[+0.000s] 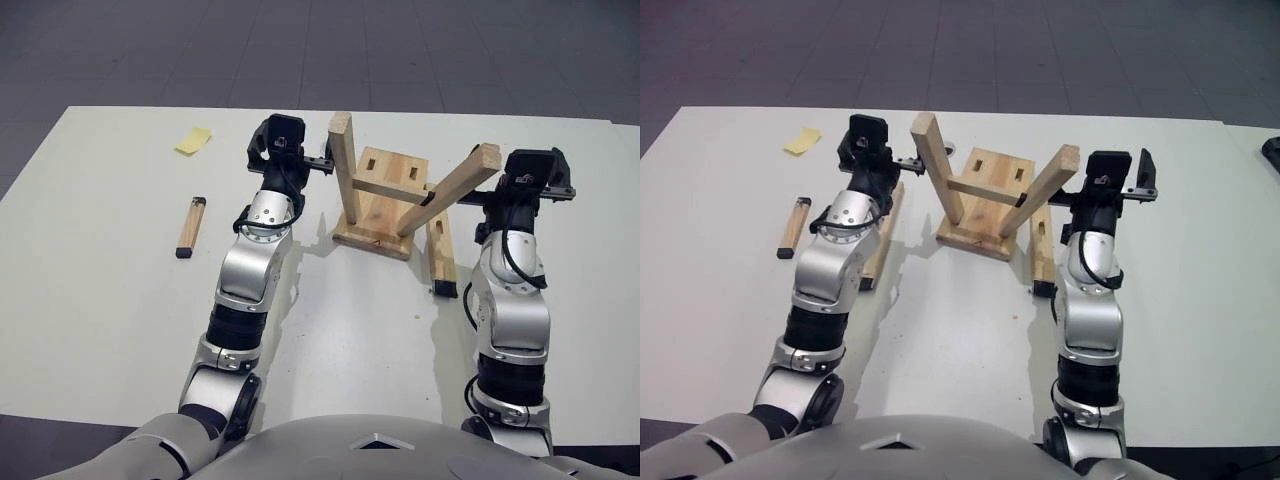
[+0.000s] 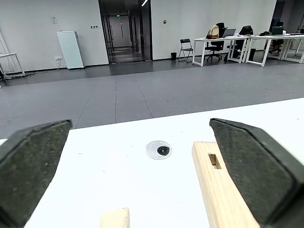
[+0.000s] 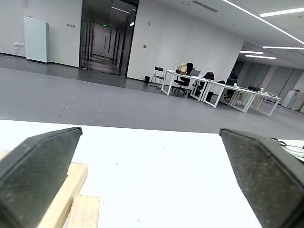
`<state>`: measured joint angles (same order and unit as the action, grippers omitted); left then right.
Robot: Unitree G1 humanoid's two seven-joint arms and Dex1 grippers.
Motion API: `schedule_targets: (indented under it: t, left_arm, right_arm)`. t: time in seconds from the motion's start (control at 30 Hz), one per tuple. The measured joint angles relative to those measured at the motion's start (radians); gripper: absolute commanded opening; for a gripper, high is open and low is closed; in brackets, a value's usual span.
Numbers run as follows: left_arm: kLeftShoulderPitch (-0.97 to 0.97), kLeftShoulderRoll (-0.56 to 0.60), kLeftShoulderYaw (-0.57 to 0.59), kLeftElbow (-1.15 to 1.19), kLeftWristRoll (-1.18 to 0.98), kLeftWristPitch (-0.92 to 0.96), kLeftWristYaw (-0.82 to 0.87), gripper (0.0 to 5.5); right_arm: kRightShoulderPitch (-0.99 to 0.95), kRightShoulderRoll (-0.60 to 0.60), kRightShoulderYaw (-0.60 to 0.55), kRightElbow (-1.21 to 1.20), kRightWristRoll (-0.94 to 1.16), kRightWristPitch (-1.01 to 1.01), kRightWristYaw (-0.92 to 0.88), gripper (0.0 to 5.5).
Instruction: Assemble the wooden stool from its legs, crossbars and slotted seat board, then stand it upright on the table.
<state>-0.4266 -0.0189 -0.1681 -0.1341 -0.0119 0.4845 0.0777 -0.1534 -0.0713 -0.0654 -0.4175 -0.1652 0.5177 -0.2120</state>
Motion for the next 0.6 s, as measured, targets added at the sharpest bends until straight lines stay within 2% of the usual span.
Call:
schedule_targets:
  t: [0.13,0.2,0.27,0.3,0.37,0.43,0.47,0.6]
  left_arm:
    - [0.007,-0.056,0.013,0.001,-0.007,0.044,0.026,5.39]
    - [0.007,-0.087,0.076,0.001,-0.010,0.061,0.090,5.39]
    - [0.007,-0.066,0.151,-0.001,0.011,0.064,0.137,5.39]
    - [0.008,-0.035,0.162,-0.008,0.021,0.060,0.136,5.39]
    - [0.009,-0.019,0.113,-0.031,0.037,0.021,0.088,5.39]
    - [0.008,-0.005,-0.018,-0.052,0.051,-0.039,-0.014,5.39]
    - [0.011,-0.001,-0.045,-0.063,0.072,-0.053,-0.021,5.39]
    - [0.047,0.065,-0.085,-0.074,0.109,-0.067,-0.067,5.39]
  right_arm:
    - [-0.034,0.013,-0.069,0.054,-0.005,0.024,-0.053,5.40]
    - [-0.042,0.018,-0.176,0.064,-0.013,0.069,-0.128,5.40]
    - [-0.022,-0.001,-0.276,0.069,-0.032,0.108,-0.173,5.40]
    - [0.002,-0.018,-0.286,0.062,-0.029,0.112,-0.155,5.40]
    - [0.015,-0.019,-0.233,0.035,-0.007,0.110,-0.085,5.40]
    - [0.014,-0.008,-0.082,-0.026,0.032,0.087,0.028,5.40]
    - [0.018,0.001,-0.047,-0.053,0.022,0.088,0.035,5.40]
    - [0.045,0.009,-0.024,-0.076,0.009,0.096,0.041,5.40]
